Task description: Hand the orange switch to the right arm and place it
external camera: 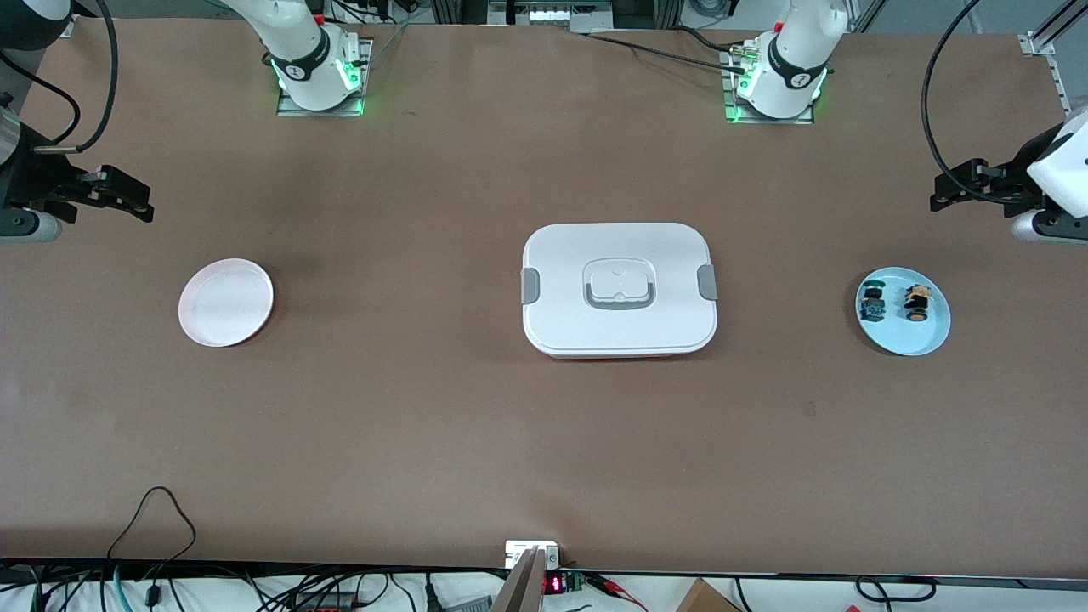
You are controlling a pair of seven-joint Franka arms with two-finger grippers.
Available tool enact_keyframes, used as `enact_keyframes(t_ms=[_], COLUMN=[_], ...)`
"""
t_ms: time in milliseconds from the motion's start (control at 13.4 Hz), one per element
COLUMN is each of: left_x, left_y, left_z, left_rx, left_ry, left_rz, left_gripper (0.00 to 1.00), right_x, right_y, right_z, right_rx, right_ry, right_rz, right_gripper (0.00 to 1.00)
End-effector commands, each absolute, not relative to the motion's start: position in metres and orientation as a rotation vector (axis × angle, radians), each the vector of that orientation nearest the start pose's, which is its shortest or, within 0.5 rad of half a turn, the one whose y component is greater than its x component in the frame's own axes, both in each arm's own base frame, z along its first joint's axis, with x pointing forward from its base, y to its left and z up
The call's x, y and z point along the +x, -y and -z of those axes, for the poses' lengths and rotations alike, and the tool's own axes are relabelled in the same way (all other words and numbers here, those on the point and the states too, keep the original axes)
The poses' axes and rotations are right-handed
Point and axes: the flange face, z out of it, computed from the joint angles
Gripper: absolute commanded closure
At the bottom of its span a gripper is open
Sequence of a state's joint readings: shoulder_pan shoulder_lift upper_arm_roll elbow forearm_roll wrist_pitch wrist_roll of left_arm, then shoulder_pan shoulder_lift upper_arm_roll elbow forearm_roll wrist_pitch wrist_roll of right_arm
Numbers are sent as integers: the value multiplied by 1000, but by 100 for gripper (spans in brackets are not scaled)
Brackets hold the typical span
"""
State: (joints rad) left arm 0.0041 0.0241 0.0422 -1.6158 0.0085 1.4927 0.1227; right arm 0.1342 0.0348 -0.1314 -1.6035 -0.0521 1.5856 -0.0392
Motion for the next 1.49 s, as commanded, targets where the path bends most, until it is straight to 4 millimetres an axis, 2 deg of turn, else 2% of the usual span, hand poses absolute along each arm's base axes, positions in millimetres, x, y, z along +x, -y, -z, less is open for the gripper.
enact_keyframes(t_ms=[0,149,374,523,598,747,822,971,1046,1121,1420], left_x=[555,552,546,544,542,525,521,526,527,525,524], left_y=[-21,-27,-27,-27,-29,-34,-33,-35,-39,-49,-82], left_z=[-592,-587,-584,-574,-564,-541,-533,-522,-508,-488,-439], left_rx=[-3110,-3120,-3134,-3130,-3127,-3107,-3104,-3111,-3123,-3134,-3164], left_ry=[-113,-102,-86,-79,-74,-59,-71,-114,-181,-228,-388], left_rz=[-237,-266,-340,-390,-436,-635,-662,-637,-625,-617,-517], left_gripper=[0,0,0,0,0,0,0,0,0,0,0], right_x=[564,564,564,564,564,564,564,564,565,564,564], right_y=[3,3,3,3,3,3,3,3,3,4,4], right_z=[-598,-598,-598,-598,-599,-599,-600,-599,-599,-599,-599], right_rx=[-3210,-3210,-3210,-3210,-3210,-3210,-3210,-3212,-3212,-3210,-3210], right_ry=[62,64,62,62,62,57,54,50,50,54,54], right_rz=[-82,-82,-80,-80,-80,-77,-75,-77,-75,-80,-77], right_gripper=[0,0,0,0,0,0,0,0,0,0,0])
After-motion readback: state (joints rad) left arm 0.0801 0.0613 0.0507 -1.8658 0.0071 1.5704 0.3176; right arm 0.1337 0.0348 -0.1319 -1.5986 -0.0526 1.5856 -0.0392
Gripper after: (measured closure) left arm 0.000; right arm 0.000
